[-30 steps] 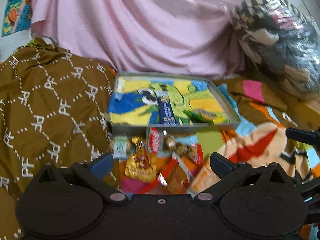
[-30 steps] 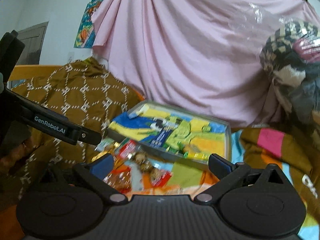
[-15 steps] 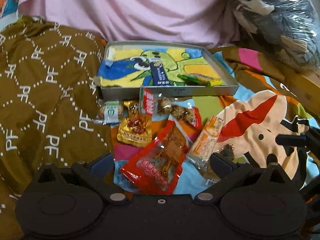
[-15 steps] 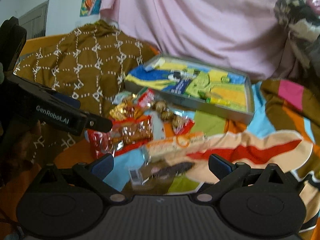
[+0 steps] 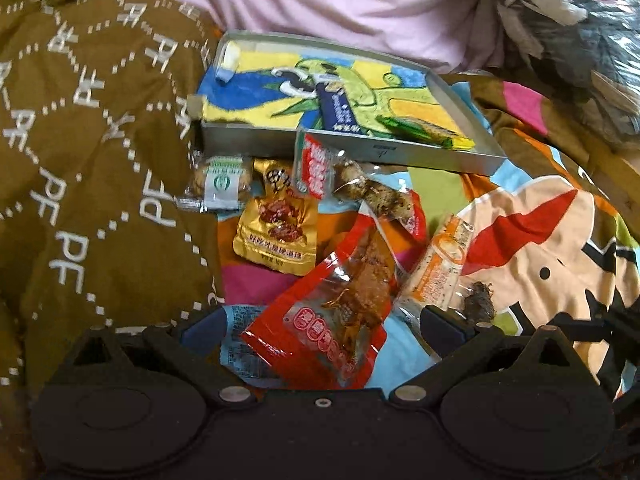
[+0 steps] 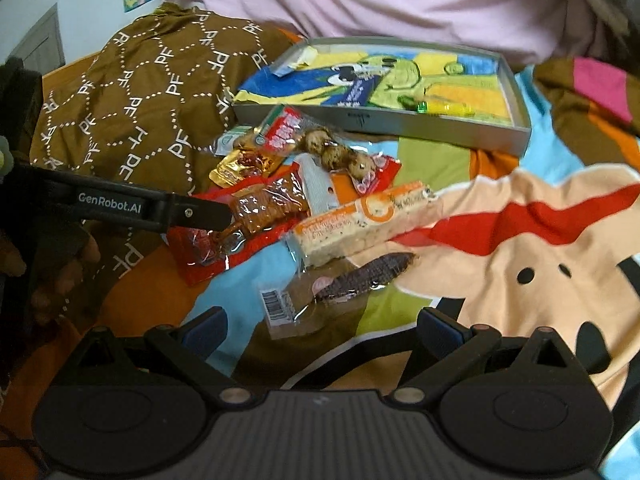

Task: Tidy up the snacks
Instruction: 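Move both tools back over the remaining snack pile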

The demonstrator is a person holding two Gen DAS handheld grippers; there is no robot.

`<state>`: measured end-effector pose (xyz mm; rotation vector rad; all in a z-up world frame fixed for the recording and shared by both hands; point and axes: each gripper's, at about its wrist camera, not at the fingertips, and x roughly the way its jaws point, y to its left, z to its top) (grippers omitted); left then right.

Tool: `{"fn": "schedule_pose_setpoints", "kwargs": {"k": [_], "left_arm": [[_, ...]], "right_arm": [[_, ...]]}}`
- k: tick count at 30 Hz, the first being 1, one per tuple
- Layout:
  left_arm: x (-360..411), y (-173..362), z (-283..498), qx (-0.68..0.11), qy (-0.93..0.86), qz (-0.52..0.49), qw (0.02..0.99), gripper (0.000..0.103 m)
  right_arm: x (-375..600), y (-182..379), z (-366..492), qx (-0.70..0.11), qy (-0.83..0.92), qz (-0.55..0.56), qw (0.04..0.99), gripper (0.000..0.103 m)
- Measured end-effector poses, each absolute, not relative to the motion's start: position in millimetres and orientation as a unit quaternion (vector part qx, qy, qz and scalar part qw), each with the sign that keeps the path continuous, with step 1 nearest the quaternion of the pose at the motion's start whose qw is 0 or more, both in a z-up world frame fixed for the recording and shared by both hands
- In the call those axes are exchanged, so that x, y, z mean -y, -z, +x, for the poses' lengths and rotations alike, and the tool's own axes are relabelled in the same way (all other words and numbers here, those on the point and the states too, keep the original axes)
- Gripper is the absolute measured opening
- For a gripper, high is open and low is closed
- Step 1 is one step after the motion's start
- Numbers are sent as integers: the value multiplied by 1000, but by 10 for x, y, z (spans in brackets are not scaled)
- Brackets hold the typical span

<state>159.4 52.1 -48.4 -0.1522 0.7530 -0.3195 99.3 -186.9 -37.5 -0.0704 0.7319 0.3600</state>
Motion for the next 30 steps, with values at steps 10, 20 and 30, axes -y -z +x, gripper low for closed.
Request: {"fn": "schedule_pose_setpoints", "kwargs": {"k": [10,20,30], "left_arm": [[-574,631,1793,-371,167,-89,909,102],[-587,638,1870,-358,208,-102,905,102],[-517,556,1794,-326,236,-73,912,102]], "right_arm": [[2000,505,1299,-390,-187,37,901,103],[2064,515,1468,-400,-198,73,892,88],[2037,510,1496,-398,-196,76,893,84]]}}
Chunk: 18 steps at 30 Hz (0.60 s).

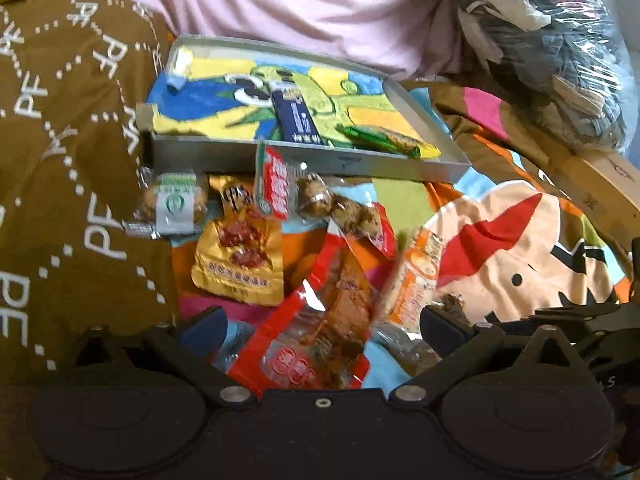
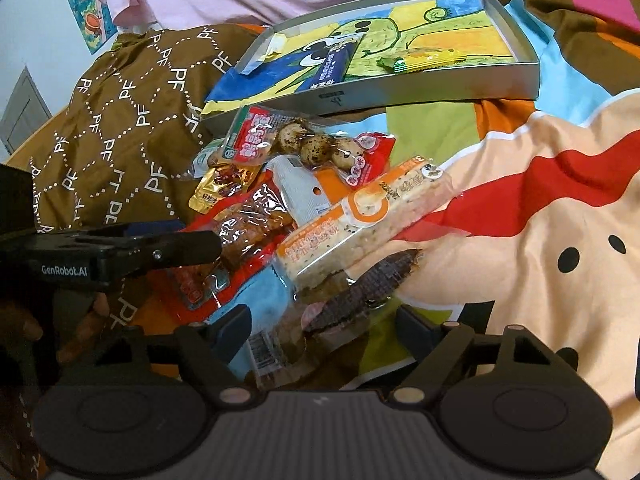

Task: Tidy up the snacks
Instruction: 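Move both tools back over the remaining snack pile, then grasp the red sausage pack with the left tool while the right tool grasps the dried fish snack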

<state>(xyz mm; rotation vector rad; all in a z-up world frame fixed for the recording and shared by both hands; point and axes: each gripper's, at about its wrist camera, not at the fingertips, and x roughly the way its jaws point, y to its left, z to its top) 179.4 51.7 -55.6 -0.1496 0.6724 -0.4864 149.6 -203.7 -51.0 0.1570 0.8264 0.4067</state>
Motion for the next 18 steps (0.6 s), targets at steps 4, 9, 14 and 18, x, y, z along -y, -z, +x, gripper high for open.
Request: {"fn": "schedule_pose_setpoints", "kwargs": {"k": [4,9,14,18], "left_arm": [[-525,510,1816,-309,238,-72,918,102],[-468,576,1922,-328,258,-73,906,102],[-448,584,1992,-348,286,-103,887,101],[-455,547,1966,-348,308,-120,877,98]], "right_arm": [[2043,515,1502,-399,-194,78,893,84],[2042,505,1494,-397,-191,78,895,81],[2041,477,1455,-388,-192,71,899,71],[2043,450,1437,-380,-195,74,901,64]]}}
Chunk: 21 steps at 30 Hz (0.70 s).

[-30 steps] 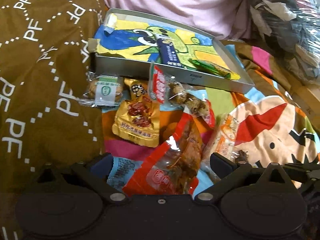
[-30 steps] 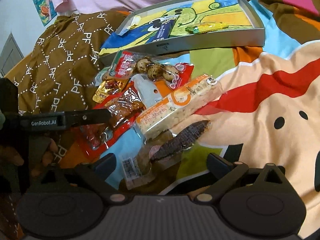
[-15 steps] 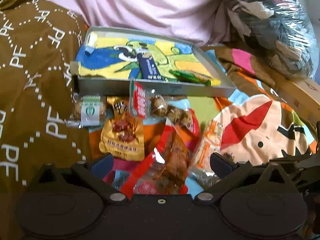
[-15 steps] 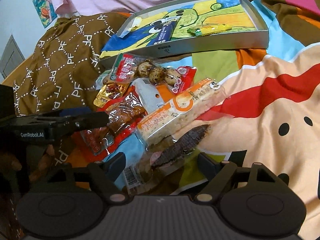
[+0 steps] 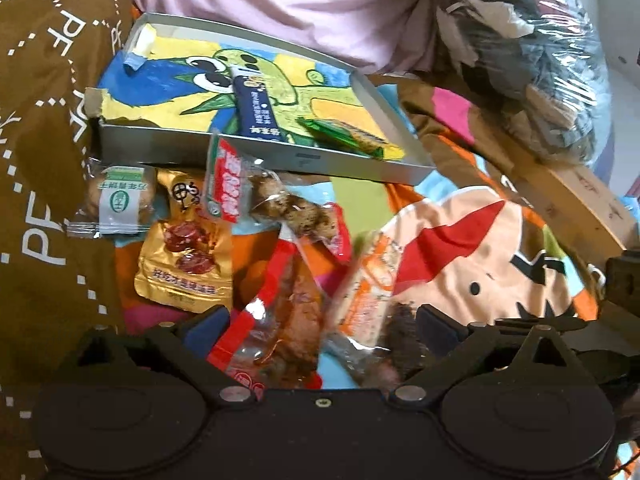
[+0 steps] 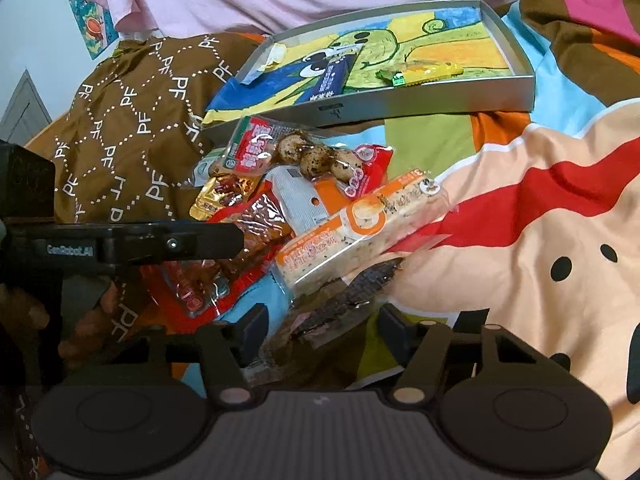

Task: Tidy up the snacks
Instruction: 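Grasp the red sausage pack with the left tool while the right tool grasps the dried fish snack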

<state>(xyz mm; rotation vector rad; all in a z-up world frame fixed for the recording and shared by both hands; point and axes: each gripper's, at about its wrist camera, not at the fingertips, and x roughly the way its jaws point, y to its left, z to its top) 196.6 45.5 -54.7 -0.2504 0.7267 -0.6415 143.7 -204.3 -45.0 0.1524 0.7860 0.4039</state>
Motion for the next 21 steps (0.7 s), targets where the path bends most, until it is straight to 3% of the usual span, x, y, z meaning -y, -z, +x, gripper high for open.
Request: {"fn": "schedule_pose_setpoints", "kwargs": {"k": [9,21], "left_arm": [[-506,503,1949,-349,352,-181,849,94],[-420,676,1988,-381,333,-165,847,83]], "right_arm": [[2048,366,1466,-371,-212,98,899,51],[2044,553,1567,-402,-202,123,884,50]]}}
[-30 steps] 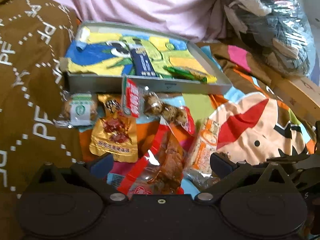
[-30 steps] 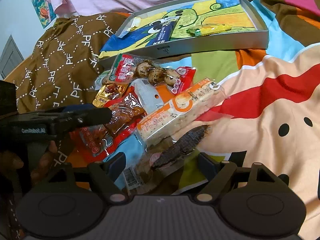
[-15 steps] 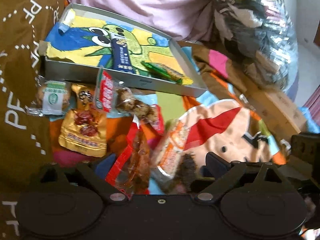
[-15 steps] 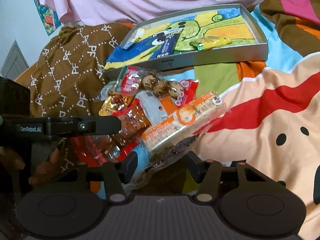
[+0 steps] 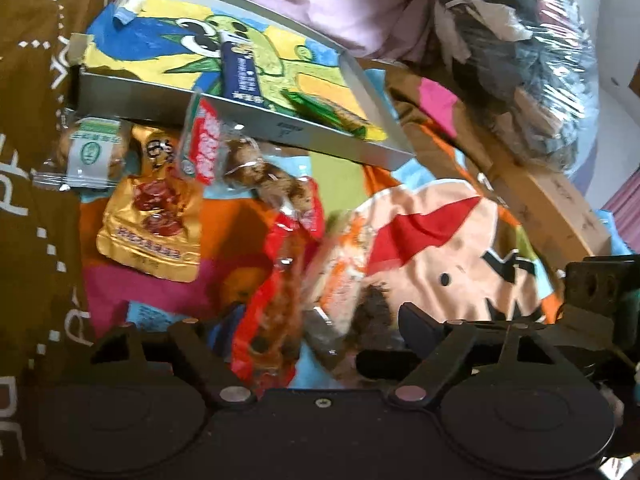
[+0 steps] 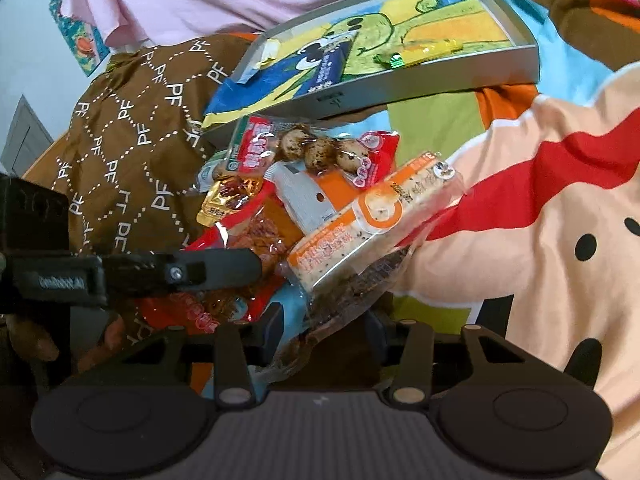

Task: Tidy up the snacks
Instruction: 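Grasp the red sausage pack with the left tool while the right tool grasps the dried fish snack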

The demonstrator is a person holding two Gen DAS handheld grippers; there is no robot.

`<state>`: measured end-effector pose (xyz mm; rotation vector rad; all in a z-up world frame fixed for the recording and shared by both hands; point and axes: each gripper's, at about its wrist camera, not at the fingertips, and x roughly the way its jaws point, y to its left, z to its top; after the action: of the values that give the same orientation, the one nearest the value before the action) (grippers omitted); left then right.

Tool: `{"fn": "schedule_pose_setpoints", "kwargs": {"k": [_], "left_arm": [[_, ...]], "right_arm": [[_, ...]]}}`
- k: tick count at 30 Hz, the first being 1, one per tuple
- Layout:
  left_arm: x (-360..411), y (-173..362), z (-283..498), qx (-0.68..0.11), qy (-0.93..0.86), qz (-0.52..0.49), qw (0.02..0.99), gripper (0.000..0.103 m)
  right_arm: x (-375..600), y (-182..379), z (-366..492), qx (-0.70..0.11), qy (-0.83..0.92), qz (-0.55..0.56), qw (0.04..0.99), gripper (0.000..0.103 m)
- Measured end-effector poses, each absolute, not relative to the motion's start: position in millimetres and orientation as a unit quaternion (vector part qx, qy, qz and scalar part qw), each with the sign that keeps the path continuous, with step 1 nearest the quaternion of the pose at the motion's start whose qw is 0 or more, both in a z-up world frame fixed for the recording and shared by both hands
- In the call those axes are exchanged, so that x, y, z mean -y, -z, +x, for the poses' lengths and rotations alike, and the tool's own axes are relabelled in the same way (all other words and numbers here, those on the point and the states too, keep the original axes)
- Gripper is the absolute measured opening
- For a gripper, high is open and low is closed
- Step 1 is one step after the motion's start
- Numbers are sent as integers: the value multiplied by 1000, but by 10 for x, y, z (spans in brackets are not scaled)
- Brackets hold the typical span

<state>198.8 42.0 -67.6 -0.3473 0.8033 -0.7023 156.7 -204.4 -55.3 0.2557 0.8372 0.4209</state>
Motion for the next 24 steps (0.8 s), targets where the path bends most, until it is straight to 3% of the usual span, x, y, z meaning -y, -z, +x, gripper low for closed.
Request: {"fn": "schedule_pose_setpoints", "kwargs": {"k": [11,14,16,24], "left_arm": [[-339,720,2007,-376,294,-105,873,74],[-301,705,1996,-378,285,-86,876,65],[-278,701,1992,-384,276,-71,878,51],[-248,652,1920,-398,259,-66,877,42]], "right_arm": [[2099,583,1687,-410,-179,134,884,34],[2077,548,1643,-408,-179,118,888,32],[2073,520,1616,-406,-180,110,889,31],[2004,382,1491,-395,-189,72,896,25]]}}
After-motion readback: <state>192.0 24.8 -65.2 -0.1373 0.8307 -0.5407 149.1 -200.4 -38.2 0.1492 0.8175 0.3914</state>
